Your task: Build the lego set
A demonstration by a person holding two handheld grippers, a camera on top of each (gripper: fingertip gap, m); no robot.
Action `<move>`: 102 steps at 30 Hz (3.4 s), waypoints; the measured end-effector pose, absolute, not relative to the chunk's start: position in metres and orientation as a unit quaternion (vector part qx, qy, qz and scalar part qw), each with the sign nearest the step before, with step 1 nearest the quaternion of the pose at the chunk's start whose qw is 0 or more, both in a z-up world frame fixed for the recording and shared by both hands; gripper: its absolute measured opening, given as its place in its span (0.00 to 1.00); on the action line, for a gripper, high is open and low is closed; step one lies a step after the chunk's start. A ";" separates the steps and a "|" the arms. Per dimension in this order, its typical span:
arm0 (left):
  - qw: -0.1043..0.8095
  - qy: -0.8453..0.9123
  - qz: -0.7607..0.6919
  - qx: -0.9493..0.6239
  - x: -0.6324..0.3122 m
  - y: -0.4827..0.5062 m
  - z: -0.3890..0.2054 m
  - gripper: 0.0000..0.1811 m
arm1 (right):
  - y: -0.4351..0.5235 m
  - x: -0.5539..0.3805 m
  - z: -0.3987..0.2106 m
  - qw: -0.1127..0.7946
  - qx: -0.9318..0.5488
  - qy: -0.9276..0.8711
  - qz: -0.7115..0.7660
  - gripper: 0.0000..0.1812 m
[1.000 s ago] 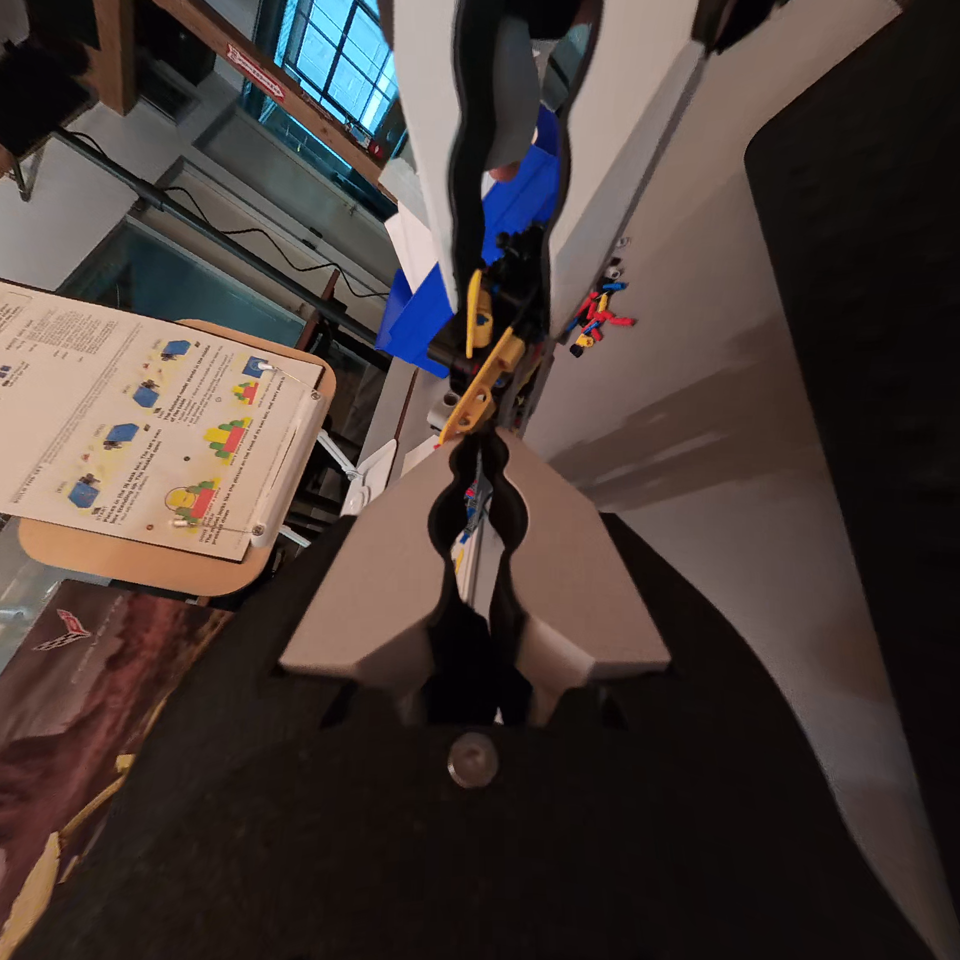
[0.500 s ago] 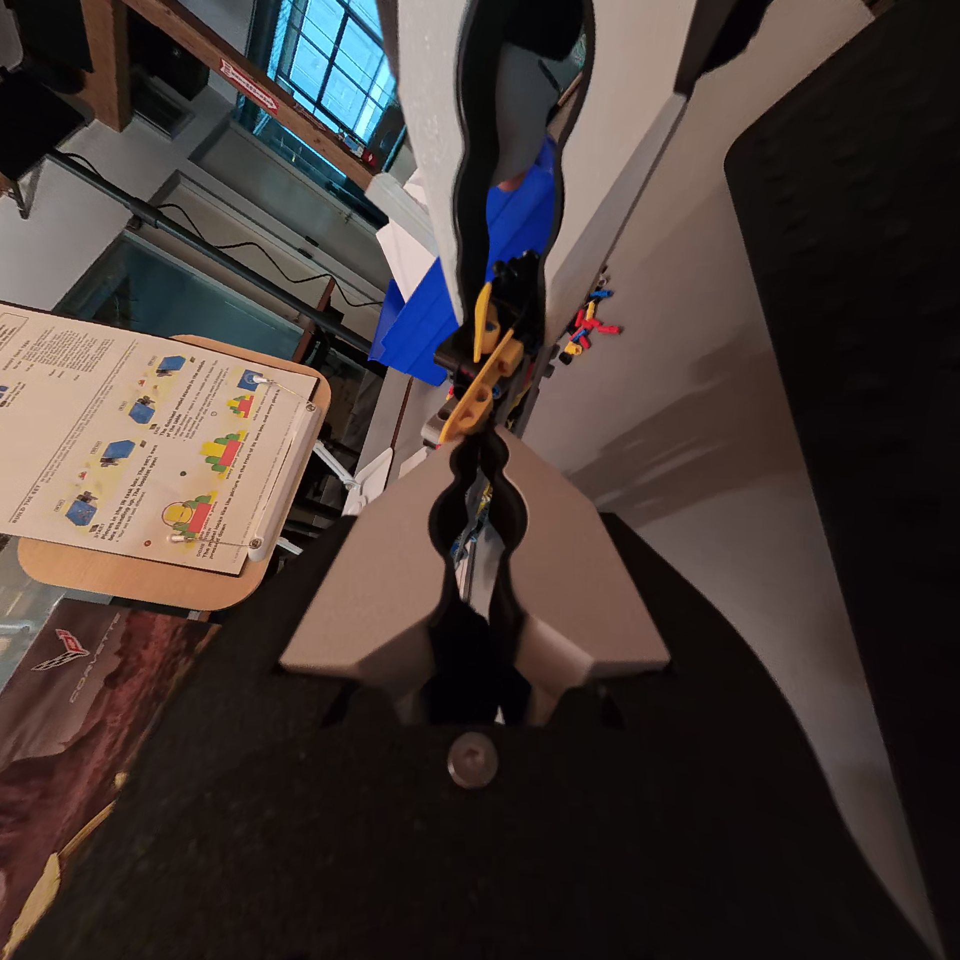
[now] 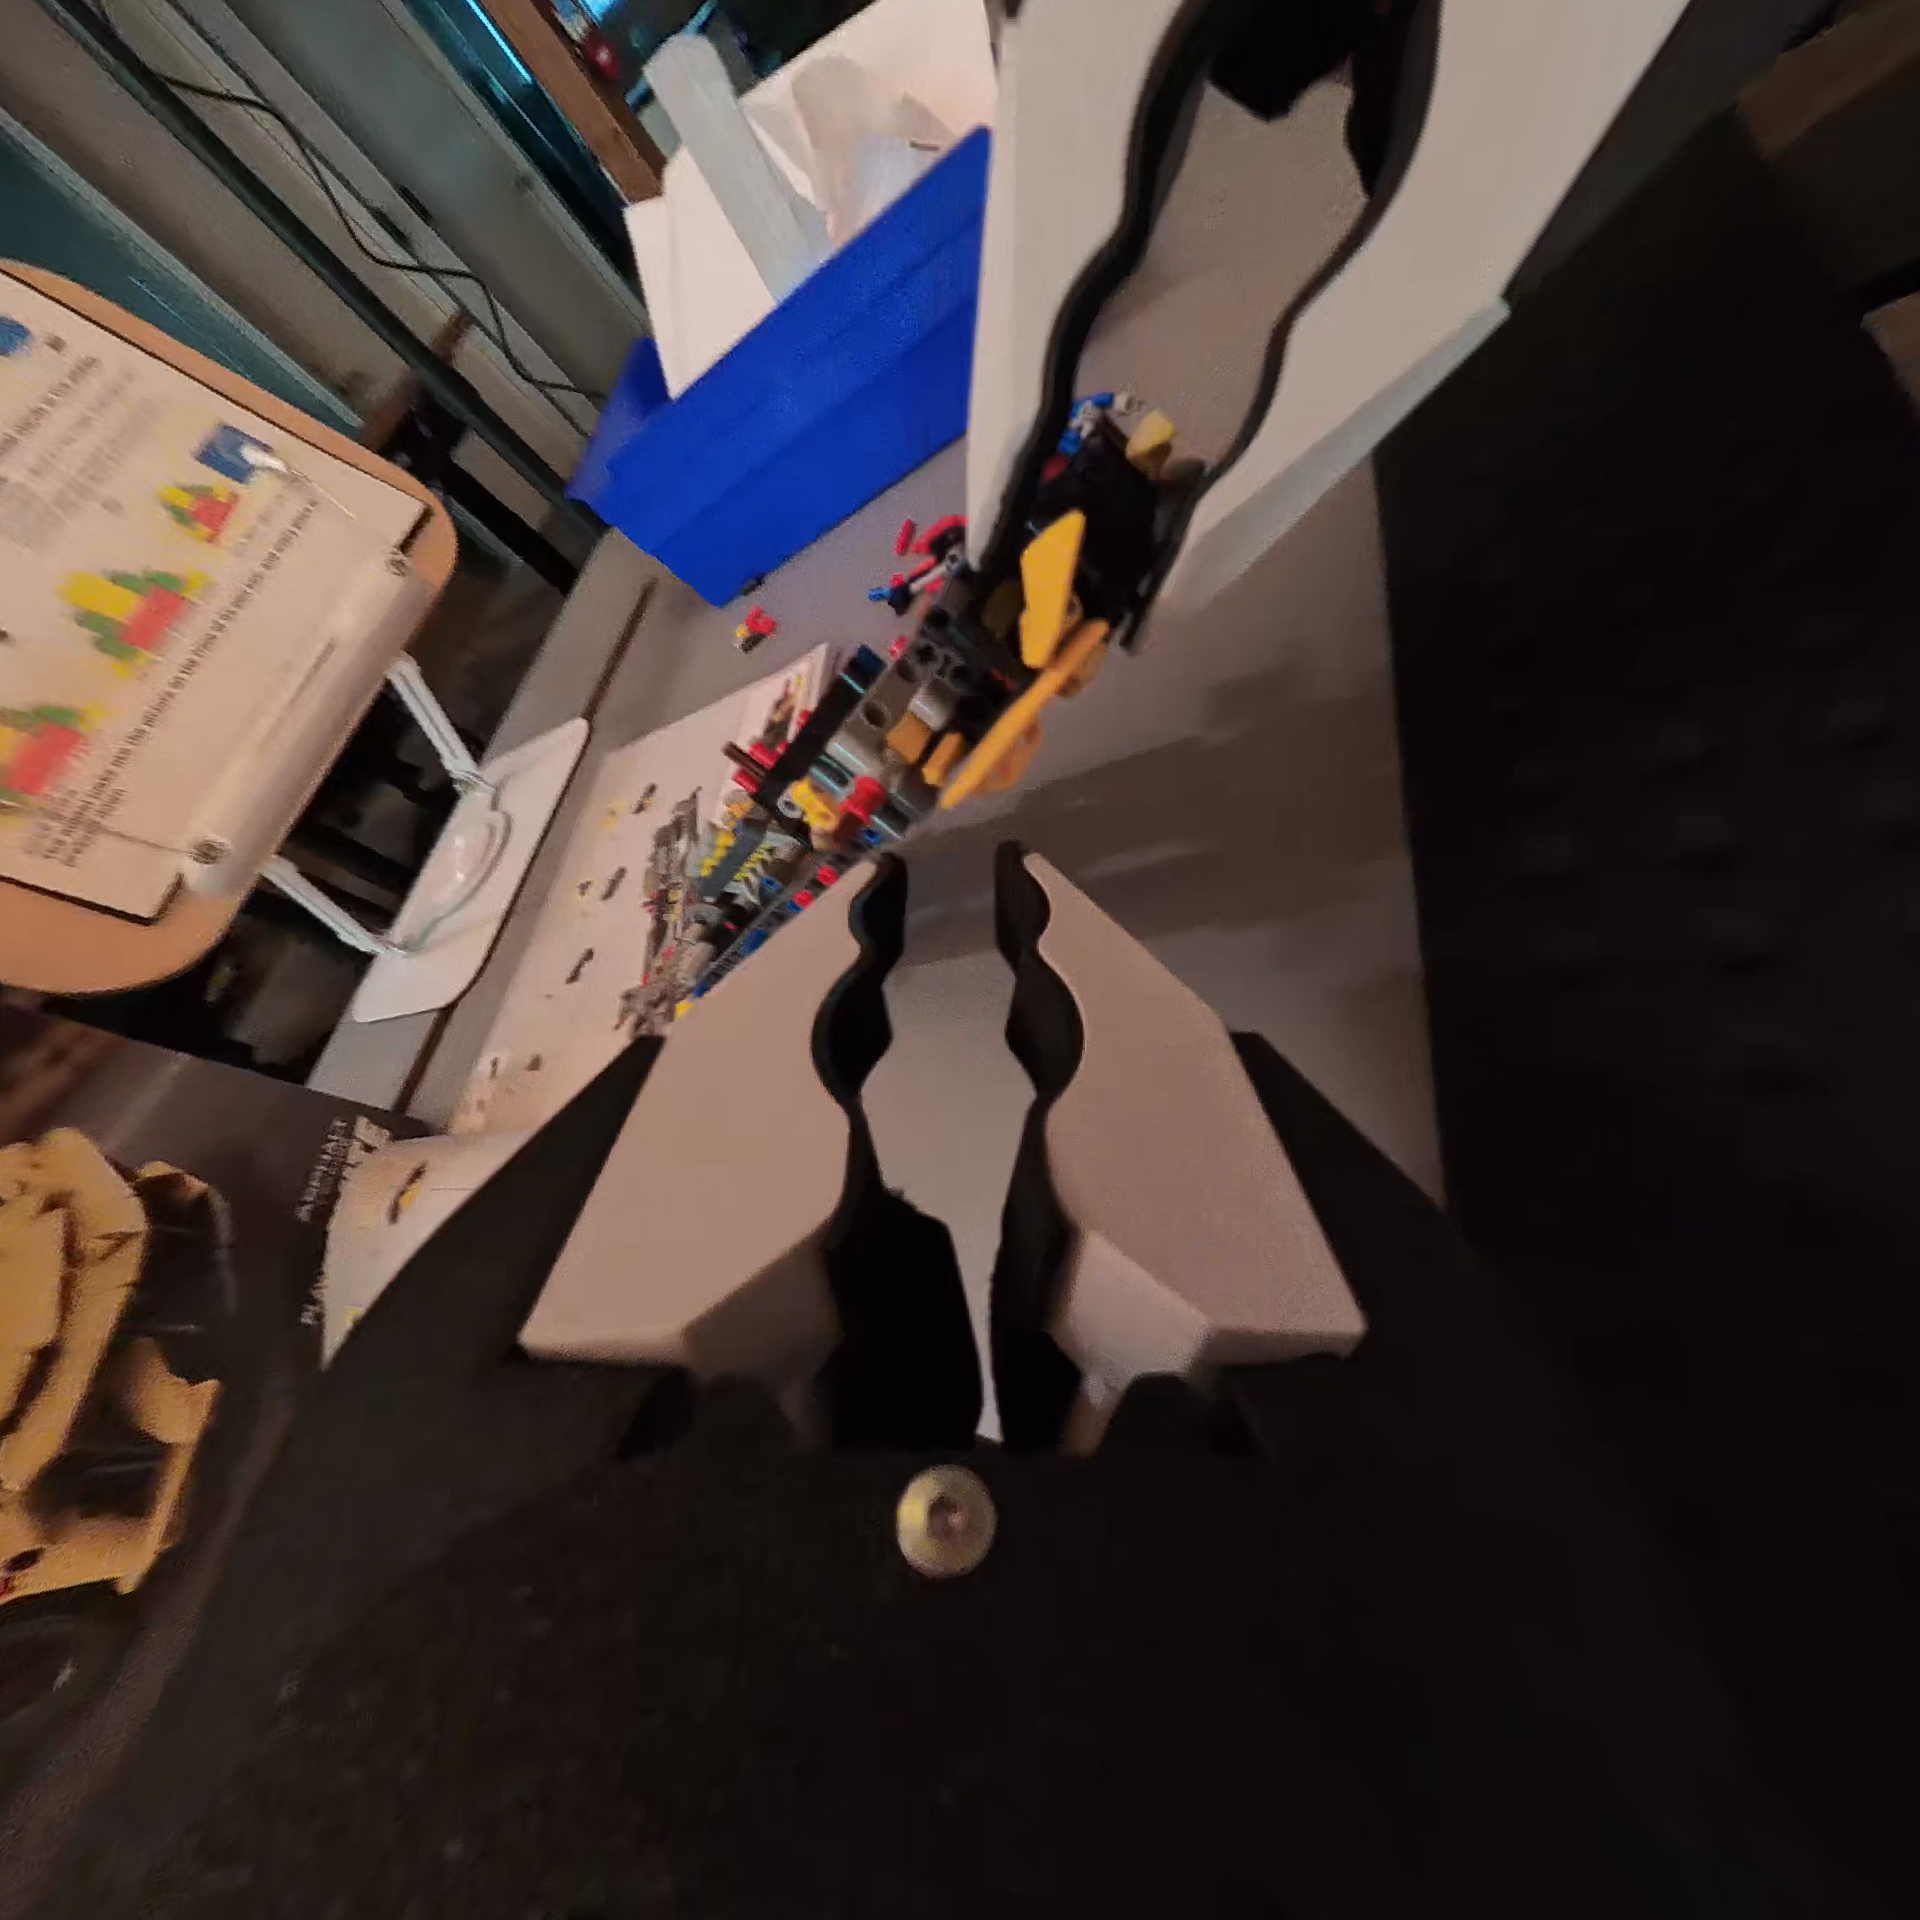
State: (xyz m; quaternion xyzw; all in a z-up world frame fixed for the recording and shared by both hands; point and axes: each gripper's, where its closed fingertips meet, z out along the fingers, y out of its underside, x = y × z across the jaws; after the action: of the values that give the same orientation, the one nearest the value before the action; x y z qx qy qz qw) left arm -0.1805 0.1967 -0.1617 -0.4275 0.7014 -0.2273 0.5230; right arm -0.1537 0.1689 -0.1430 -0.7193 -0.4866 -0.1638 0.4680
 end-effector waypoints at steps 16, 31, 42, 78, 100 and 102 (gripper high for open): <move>0.581 0.759 -0.095 -0.277 -0.170 0.181 -0.175 0.04 | 0.162 -0.162 -0.160 0.465 -0.685 -0.518 -0.215 0.14; 0.571 0.747 -0.129 -0.315 -0.164 0.179 -0.171 0.03 | 0.163 -0.159 -0.146 0.492 -0.591 -0.546 -0.333 0.13; 0.572 0.745 -0.138 -0.313 -0.163 0.177 -0.165 0.03 | 0.160 -0.160 -0.139 0.501 -0.566 -0.552 -0.352 0.13; 0.582 0.757 -0.089 -0.283 -0.153 0.178 -0.183 0.03 | 0.155 -0.162 -0.156 0.396 -0.635 -0.615 -0.249 0.04; 0.571 0.762 -0.098 -0.288 -0.154 0.178 -0.190 0.03 | 0.151 -0.162 -0.164 0.483 -0.761 -0.409 -0.146 0.03; 0.570 0.764 -0.094 -0.287 -0.156 0.179 -0.192 0.03 | 0.146 -0.163 -0.160 0.491 -0.763 -0.403 -0.118 0.04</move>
State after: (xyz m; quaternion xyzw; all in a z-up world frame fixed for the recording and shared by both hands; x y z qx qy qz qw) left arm -0.1562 0.1788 -0.1924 -0.2866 0.7640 -0.0938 0.5704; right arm -0.1627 0.1458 -0.1602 -0.7633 -0.4026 -0.1177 0.4913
